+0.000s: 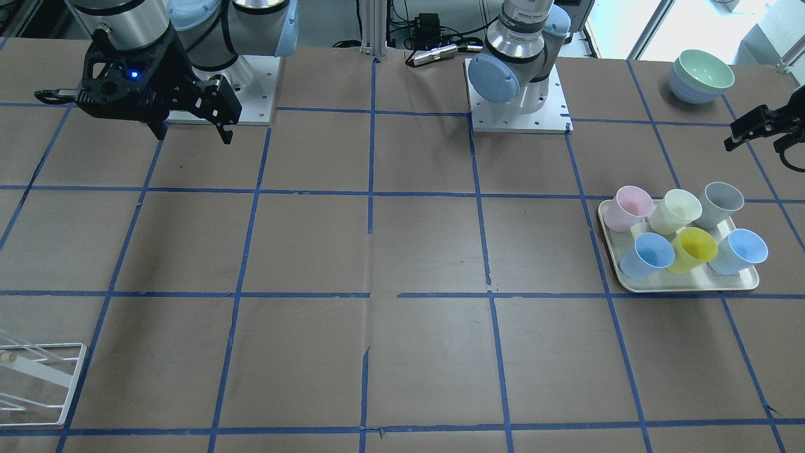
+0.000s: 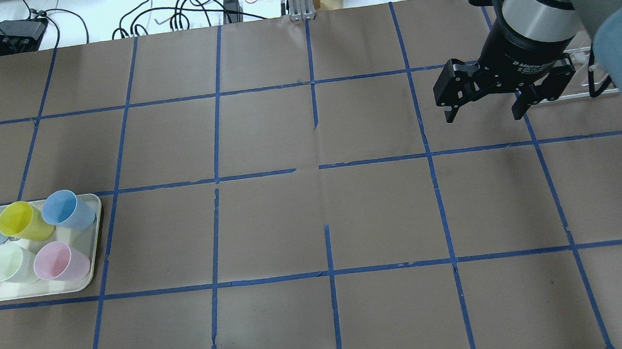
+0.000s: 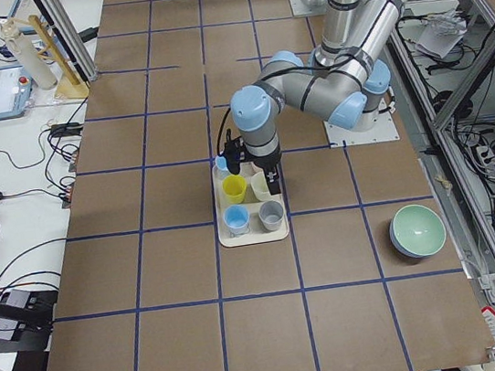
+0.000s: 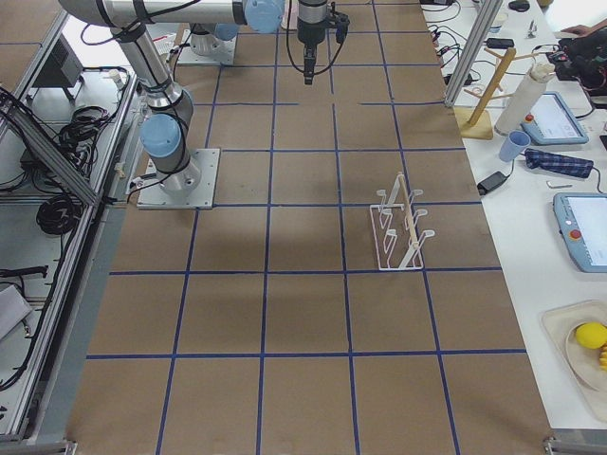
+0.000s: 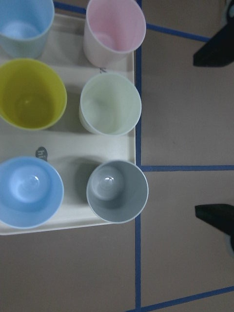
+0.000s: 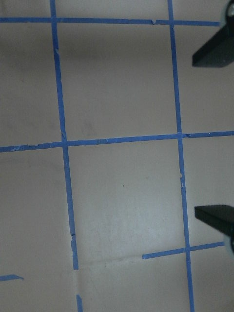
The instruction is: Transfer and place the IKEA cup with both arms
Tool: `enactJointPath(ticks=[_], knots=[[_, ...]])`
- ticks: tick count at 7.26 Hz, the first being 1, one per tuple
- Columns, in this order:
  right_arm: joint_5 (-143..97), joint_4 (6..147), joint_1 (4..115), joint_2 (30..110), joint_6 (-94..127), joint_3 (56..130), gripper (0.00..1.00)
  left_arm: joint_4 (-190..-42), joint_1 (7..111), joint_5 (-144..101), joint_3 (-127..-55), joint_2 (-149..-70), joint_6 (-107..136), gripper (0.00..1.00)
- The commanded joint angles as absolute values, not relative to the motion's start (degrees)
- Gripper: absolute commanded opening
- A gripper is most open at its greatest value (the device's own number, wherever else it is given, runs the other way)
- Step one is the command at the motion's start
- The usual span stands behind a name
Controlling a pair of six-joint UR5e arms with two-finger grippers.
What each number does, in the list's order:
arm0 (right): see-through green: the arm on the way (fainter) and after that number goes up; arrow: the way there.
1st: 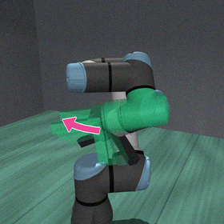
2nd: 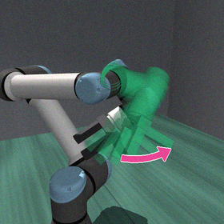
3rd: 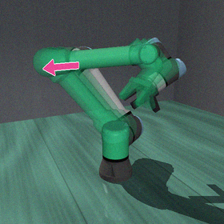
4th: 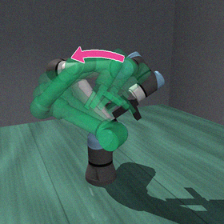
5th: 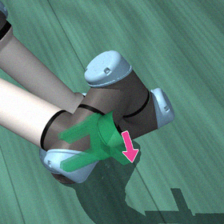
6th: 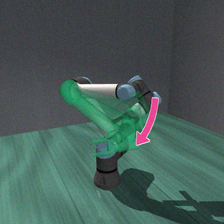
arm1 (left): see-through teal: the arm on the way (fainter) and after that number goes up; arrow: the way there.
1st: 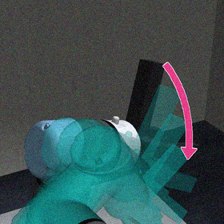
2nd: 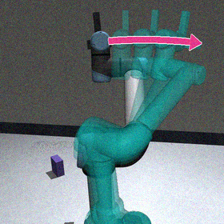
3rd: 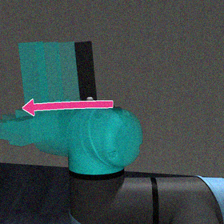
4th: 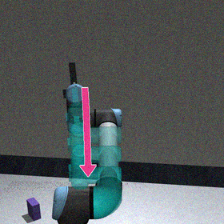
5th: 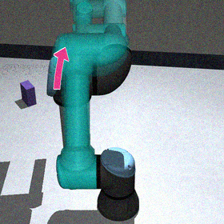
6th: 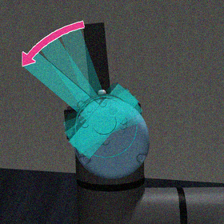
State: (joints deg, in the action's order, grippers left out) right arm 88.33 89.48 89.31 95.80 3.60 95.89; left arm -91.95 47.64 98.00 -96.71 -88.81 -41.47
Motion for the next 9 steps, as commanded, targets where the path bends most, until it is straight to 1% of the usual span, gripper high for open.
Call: enactJointPath(ticks=[1,4,5,6,7,9], knots=[[88.3,89.7,89.3,95.9,3.6,95.9,1.0,-100.8,59.9,97.1,-92.7,-86.2,-24.8,0.95],[88.4,89.6,89.2,95.9,3.6,95.9,1.0,-100.6,76.9,92.2,-92.5,-84.3,-7.7,0.95],[88.4,89.5,89.2,95.9,3.6,95.9,1.0,-97.4,80.6,90.0,-93.6,-84.2,2.4,0.95],[88.4,89.6,89.2,95.9,3.6,95.9,1.0,-94.5,83.3,89.8,-93.9,-84.9,5.9,0.97],[88.4,89.4,89.2,95.9,3.6,95.9,1.0,-92.7,86.5,90.0,-93.9,-85.3,7.1,1.0],[88.4,89.5,89.2,95.9,3.6,95.9,1.0,-90.2,89.6,89.8,-93.9,-86.0,6.3,1.0]])
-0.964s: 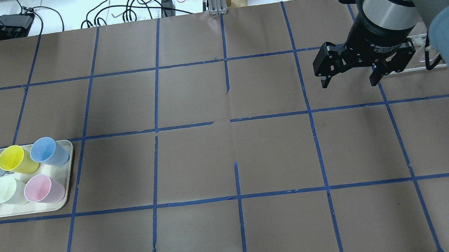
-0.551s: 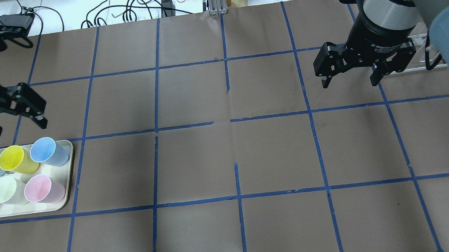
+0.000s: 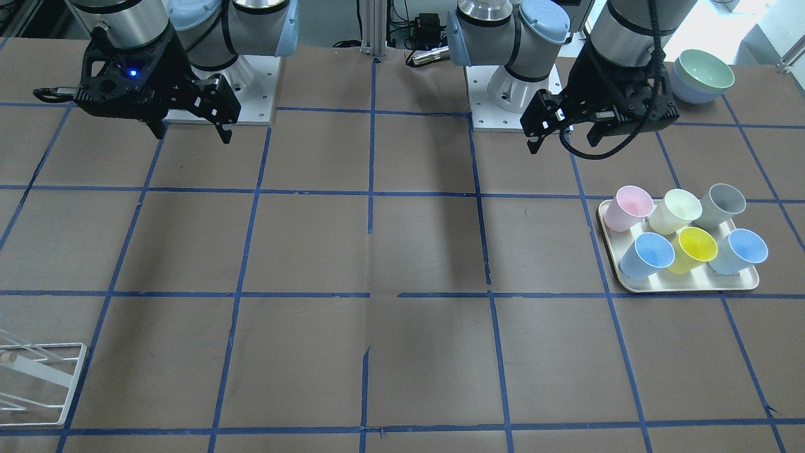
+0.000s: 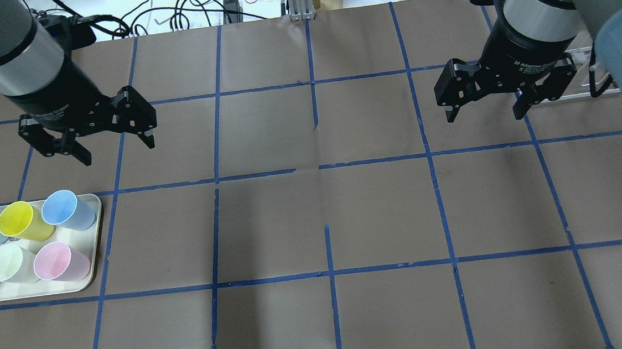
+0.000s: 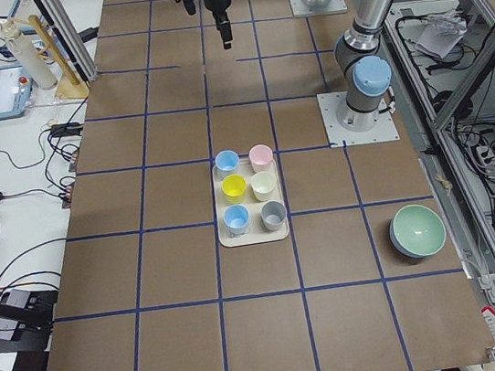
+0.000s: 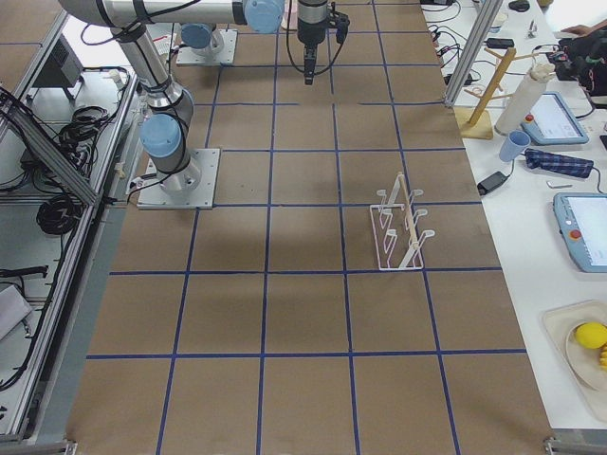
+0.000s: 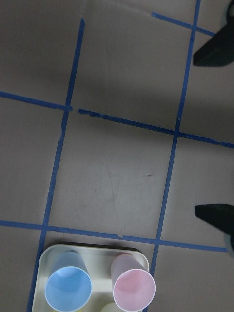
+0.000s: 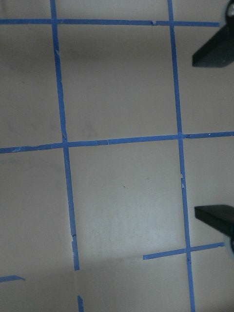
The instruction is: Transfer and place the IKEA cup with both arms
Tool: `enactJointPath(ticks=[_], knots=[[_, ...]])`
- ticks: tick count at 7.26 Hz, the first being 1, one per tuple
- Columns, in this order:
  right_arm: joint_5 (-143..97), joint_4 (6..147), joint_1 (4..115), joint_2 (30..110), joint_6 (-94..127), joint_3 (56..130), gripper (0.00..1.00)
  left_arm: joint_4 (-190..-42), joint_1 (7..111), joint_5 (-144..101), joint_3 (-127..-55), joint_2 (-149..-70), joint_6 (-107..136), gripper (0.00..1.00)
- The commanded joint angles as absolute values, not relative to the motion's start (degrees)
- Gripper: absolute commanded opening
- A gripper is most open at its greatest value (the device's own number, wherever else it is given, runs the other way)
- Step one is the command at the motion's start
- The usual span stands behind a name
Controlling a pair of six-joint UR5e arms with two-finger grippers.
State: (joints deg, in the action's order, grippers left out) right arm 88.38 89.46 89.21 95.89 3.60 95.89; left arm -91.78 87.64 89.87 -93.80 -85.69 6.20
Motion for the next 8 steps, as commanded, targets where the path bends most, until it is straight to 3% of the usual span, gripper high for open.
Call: enactJointPath(ticks=[1,8], knots=[[88.4,89.5,89.2,95.9,3.5,95.9,1.0,-90.2,89.8,89.7,-93.8,-86.0,6.3,1.0],[88.3,89.6,89.2,96.1,3.6,95.9,1.0,-90.1,89.9,88.3,-93.1,-86.2,6.3,1.0]])
